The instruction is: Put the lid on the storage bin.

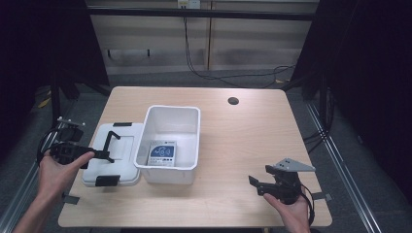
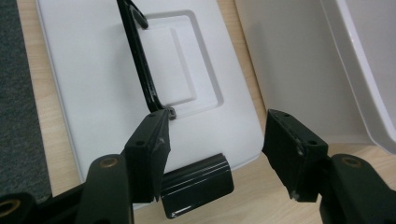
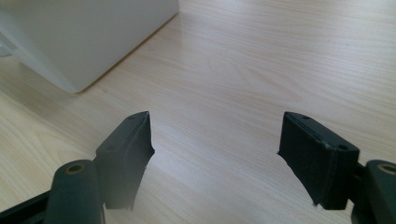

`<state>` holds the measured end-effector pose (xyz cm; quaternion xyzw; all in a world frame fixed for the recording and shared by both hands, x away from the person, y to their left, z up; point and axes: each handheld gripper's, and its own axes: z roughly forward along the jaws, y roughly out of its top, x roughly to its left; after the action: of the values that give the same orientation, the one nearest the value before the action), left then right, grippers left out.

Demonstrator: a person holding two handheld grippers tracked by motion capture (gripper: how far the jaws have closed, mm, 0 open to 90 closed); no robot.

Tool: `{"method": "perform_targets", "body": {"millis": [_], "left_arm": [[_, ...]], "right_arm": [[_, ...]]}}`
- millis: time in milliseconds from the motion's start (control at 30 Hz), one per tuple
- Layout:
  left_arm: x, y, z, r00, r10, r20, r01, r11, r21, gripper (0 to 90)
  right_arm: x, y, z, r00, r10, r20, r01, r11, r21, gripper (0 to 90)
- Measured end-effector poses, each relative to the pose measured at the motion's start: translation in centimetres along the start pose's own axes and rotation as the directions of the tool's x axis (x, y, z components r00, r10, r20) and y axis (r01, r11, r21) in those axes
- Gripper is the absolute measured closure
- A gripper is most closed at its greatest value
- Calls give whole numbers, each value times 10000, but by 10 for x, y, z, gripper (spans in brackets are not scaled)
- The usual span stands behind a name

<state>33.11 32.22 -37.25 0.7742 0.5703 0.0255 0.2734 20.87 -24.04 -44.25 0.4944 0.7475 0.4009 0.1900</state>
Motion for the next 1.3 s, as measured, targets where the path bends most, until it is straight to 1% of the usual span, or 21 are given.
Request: {"method": "perform_targets", "body": {"millis": [67,133,333,367,433,467,567,600,633,667,700,767,800,967,1033,1067,1167,1200,1233,1267,1300], "left_arm": [[3,4,-1,9999,-66,-147,67,10000,42,410],[7,7,-1,9997,-208,-140,210,9997,108,421],[6,20,5,9970,-53,-771,98,9983,572,462],[7,22,6,9959,-108,-898,167,9977,660,469],[9,25,9,9951,-99,-984,177,9967,791,484],[10,26,10,9939,-183,-1091,271,9965,795,488],[9,31,14,9923,-166,-1229,281,9953,929,507],[8,34,16,9917,-76,-1286,216,9940,1076,505],[7,35,17,9914,-174,-1300,314,9938,1064,499],[9,37,18,9911,-159,-1323,296,9943,1020,486],[9,39,20,9891,-192,-1457,348,9938,1055,477],[11,44,27,9865,-228,-1620,446,9902,1325,476],[11,46,29,9866,-211,-1619,444,9889,1417,480],[15,53,39,9818,-380,-1859,694,9838,1654,536],[18,56,42,9798,-507,-1936,857,9805,1769,552],[21,58,46,9769,-600,-2050,977,9789,1792,576],[24,63,54,9730,-838,-2152,1265,9730,1930,620],[25,64,56,9749,-797,-2077,1235,9705,2070,621],[25,64,59,9738,-851,-2107,1312,9677,2153,624],[25,65,62,9719,-761,-2227,1255,9682,2167,626],[26,65,63,9711,-816,-2244,1302,9687,2112,628]], "right_arm": [[1,-1,0,9999,-110,-7,110,9998,172,246],[1,-2,-1,9999,-149,0,149,9998,94,246],[3,0,-2,9998,-216,-3,215,9997,-63,246],[4,0,-2,9996,-275,-11,275,9996,-87,247],[6,0,-3,9994,-359,-28,358,9993,-55,248],[7,-1,-3,9991,-412,-9,412,9991,-44,249],[6,-1,-1,9993,-362,-52,362,9993,127,246],[6,0,0,9993,-372,-65,373,9992,126,246],[6,0,0,9993,-353,-81,354,9993,119,247],[6,0,0,9993,-347,-104,348,9993,126,247],[6,0,0,9993,-350,-160,352,9993,133,247],[5,0,2,9992,-323,-244,328,9992,207,247],[5,0,2,9993,-280,-247,286,9993,259,247],[5,0,3,9991,-256,-342,265,9993,263,247],[5,0,3,9990,-268,-359,279,9992,283,247],[5,0,3,9989,-282,-368,293,9991,291,247],[5,0,4,9988,-294,-387,307,9989,341,246],[5,0,4,9988,-303,-397,317,9989,341,247],[5,0,4,9987,-305,-414,319,9989,336,247],[5,0,4,9987,-296,-420,311,9989,342,247],[5,0,4,9988,-257,-420,271,9990,344,247]]}}
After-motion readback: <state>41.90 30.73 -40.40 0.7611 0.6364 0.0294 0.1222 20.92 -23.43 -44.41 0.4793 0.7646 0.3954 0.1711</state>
